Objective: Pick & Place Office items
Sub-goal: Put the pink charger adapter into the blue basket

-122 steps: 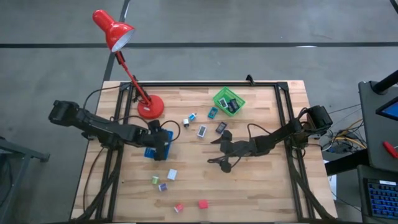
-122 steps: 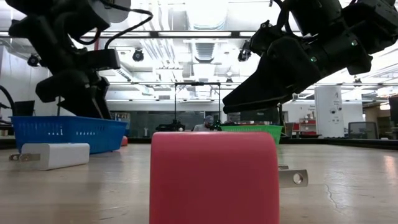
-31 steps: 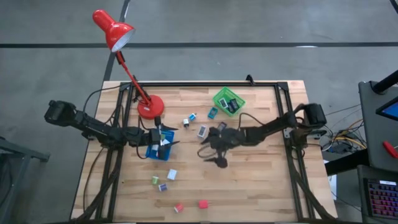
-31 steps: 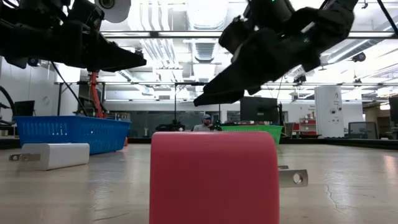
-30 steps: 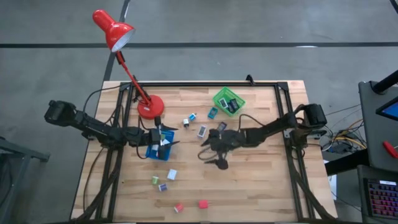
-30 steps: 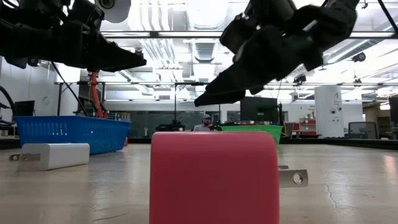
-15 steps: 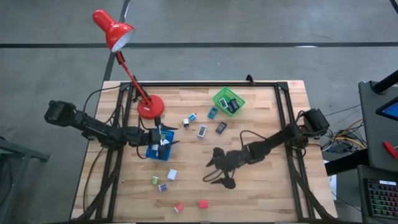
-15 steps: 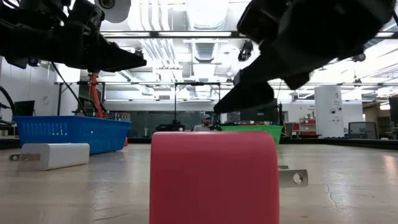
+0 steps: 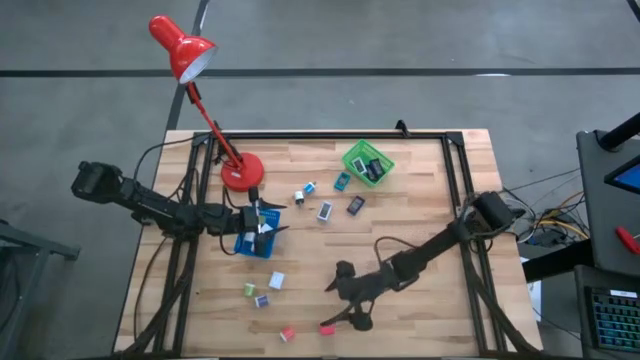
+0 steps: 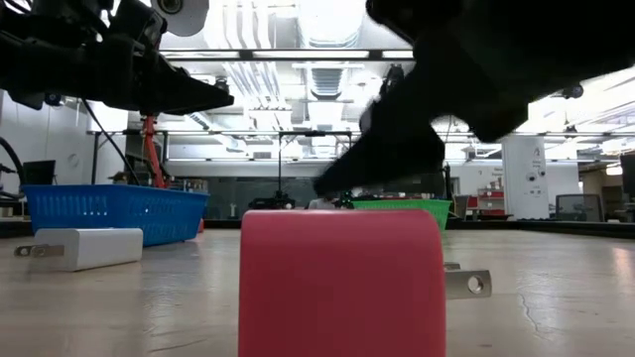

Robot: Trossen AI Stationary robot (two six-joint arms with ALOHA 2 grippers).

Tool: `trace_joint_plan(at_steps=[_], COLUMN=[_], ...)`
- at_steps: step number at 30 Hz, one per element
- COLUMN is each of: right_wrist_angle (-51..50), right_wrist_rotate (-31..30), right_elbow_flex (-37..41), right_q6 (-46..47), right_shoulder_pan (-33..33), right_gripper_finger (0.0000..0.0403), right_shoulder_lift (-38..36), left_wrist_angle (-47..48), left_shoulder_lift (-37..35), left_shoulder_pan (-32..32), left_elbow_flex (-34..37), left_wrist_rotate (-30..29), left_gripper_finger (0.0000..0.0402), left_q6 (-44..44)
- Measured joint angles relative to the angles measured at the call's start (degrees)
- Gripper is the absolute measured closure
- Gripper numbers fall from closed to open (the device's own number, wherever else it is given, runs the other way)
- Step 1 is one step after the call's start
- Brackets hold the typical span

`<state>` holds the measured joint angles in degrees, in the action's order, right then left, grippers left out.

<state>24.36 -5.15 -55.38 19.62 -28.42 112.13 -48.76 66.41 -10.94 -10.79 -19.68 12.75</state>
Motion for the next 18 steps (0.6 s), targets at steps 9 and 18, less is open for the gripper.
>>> trace_joint_plan(at_steps=[9, 18], right_wrist_angle=[-4.97, -14.41], right_wrist_rotate=[0.02, -3.95], right_elbow_flex=[-10.37, -13.29], right_q6=[0.95, 1.75], right_shoulder_pan=[-2.88, -5.68], right_gripper_finger=[0.0009, 0.0010], right_shoulder_lift=[8.61, 6.66], left_wrist_angle=[0.64, 1.04], left_shoulder_lift=[0.02, 0.02], left_shoulder_pan=[0.00, 0.00], left_elbow_flex=[0.02, 0.04], left_wrist_rotate=[0.06, 0.10], left_gripper_finger=[0.0140, 0.0140], left_q6=[-0.74, -0.96])
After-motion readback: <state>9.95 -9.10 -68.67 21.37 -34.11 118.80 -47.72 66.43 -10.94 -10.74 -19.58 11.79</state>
